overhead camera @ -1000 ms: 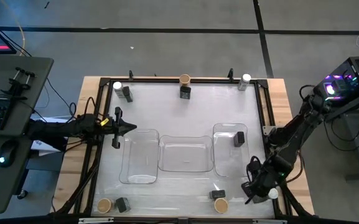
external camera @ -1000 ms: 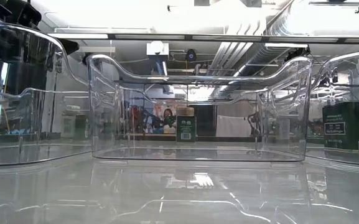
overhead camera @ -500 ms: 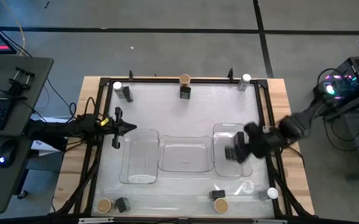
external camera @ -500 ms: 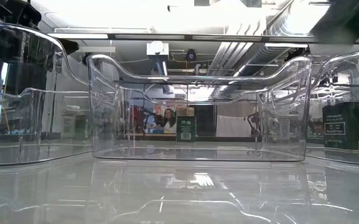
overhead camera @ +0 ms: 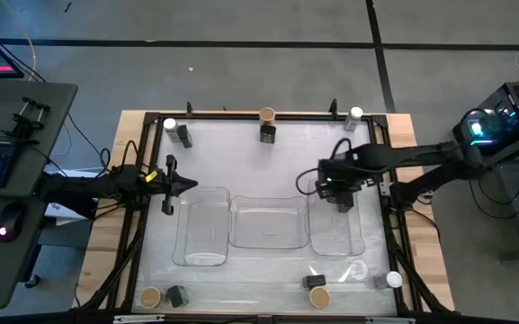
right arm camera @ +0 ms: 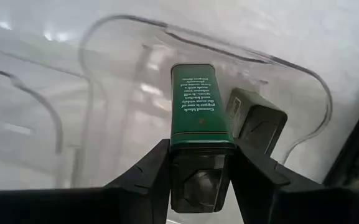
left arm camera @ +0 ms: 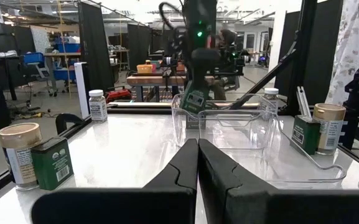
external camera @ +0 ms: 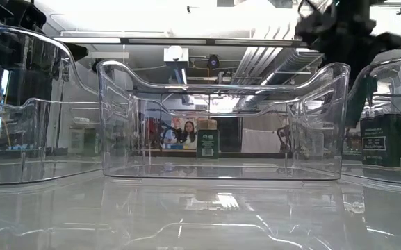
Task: Sort spices by type
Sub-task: Put the black seasoning can into the right transparent bin aligned with the other black seasoning can
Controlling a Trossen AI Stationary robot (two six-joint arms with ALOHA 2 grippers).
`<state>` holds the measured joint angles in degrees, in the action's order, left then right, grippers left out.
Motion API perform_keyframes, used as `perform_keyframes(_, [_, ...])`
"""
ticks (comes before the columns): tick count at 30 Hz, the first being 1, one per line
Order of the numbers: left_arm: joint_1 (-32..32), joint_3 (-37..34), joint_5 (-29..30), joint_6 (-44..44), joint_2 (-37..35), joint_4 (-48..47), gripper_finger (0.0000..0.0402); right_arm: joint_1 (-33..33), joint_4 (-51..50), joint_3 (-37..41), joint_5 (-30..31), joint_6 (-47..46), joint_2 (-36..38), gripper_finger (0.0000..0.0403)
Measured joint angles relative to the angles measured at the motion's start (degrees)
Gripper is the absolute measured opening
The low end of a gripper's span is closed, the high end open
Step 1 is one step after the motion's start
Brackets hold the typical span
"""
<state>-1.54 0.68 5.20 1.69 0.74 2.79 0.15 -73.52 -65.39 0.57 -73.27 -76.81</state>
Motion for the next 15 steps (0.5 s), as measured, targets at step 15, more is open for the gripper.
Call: perform_keyframes(15, [0.00, 0.01, -0.01, 0.00, 0.01, 0.00, 0.0000, -3.63, -0.11, 0.00, -4.01, 7.31, -13.58, 0.0207])
